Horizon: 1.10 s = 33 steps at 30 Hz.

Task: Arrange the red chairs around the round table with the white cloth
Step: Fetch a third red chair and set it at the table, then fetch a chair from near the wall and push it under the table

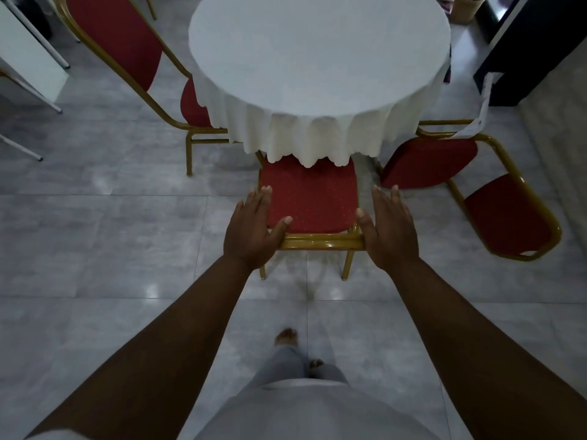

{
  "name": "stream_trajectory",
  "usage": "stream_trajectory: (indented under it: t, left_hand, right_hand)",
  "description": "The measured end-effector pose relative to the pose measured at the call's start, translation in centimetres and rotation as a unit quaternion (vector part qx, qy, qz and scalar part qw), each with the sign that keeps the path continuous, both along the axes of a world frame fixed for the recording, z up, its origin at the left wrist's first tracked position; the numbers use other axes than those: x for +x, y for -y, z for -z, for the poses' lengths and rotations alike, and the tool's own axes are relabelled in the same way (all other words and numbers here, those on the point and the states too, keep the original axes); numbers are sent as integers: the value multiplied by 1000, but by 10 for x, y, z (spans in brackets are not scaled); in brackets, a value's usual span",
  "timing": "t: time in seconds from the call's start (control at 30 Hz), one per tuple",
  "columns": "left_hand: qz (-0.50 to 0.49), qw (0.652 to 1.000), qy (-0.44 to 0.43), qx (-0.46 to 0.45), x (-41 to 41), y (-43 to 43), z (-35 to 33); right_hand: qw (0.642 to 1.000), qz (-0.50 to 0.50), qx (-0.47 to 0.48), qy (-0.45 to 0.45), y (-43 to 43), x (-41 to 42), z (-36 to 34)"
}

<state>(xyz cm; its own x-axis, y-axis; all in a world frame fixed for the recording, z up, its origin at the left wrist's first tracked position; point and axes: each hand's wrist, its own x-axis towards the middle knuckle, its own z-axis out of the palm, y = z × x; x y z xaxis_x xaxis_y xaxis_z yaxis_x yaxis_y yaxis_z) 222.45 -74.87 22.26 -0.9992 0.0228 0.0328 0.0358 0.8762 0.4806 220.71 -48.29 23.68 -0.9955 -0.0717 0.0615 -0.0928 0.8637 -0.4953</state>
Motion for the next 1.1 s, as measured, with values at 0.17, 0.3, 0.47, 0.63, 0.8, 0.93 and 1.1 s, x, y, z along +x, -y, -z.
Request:
stream_trajectory:
  t: [0.17, 0.3, 0.47, 0.63, 0.8, 0.93, 1.1]
  left_hand:
    - [6, 1000, 3, 2, -30, 8, 1]
    - [11, 1000, -1, 2, -50, 12, 2]
    - [13, 1000, 5, 2, -69, 16, 2]
    - [20, 1000, 12, 1, -79, 19, 0]
    - [29, 999, 22, 9, -88, 21, -3]
    - [36, 999, 27, 8, -93, 22, -2]
    - [50, 997, 60, -11, -94, 23, -3]
  right_hand:
    - [1000, 13, 5, 11, 7, -26, -1]
    - [1000, 22, 0, 16, 12, -44, -1]
    - [1000, 27, 1, 14, 15, -62, 1]
    - [999, 27, 2, 16, 17, -72, 2]
    - [999, 26, -10, 17, 18, -79, -1]
    - [999, 34, -15, 18, 19, -82, -3]
    - [999, 43, -6, 27, 20, -78, -5]
